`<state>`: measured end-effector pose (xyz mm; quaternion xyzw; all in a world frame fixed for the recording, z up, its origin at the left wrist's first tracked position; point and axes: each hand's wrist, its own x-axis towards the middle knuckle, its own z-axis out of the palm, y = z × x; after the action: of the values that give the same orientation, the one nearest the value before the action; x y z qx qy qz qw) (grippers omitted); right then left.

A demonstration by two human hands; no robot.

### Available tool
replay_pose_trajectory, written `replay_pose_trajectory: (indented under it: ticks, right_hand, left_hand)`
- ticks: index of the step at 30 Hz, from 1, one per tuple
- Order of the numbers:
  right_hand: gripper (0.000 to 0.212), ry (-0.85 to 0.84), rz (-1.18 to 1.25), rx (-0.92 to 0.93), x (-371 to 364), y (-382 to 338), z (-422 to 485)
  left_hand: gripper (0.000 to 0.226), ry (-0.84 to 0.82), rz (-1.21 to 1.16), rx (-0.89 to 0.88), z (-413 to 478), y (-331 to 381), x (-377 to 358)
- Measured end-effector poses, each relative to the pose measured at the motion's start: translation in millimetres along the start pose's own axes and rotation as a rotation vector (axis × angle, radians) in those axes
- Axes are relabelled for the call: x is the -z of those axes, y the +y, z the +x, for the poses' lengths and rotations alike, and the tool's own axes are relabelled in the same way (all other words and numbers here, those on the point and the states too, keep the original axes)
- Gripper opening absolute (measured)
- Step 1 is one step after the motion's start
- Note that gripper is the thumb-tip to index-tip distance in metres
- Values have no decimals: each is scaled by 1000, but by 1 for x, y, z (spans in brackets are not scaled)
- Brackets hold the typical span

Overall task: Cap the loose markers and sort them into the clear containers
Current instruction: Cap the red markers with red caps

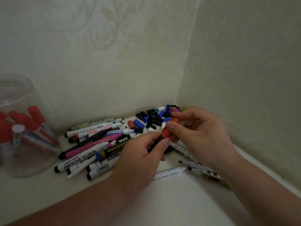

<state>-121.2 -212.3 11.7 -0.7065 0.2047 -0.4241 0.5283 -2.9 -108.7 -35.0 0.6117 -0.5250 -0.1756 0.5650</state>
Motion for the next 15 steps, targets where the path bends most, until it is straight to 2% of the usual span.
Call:
replay_pose_trajectory:
  ticks: [5,9,15]
  right_hand:
    - [18,-50,136,41,1,0,0]
    - [25,-97,129,51,10,2,2]
    - [26,-42,147,28,5,0,-1]
  left_hand:
    - [20,-43,-193,28,-1,3,3]
    - [13,-75,-197,34,0,1,4]
    - [12,-18,-107,12,2,-1,4]
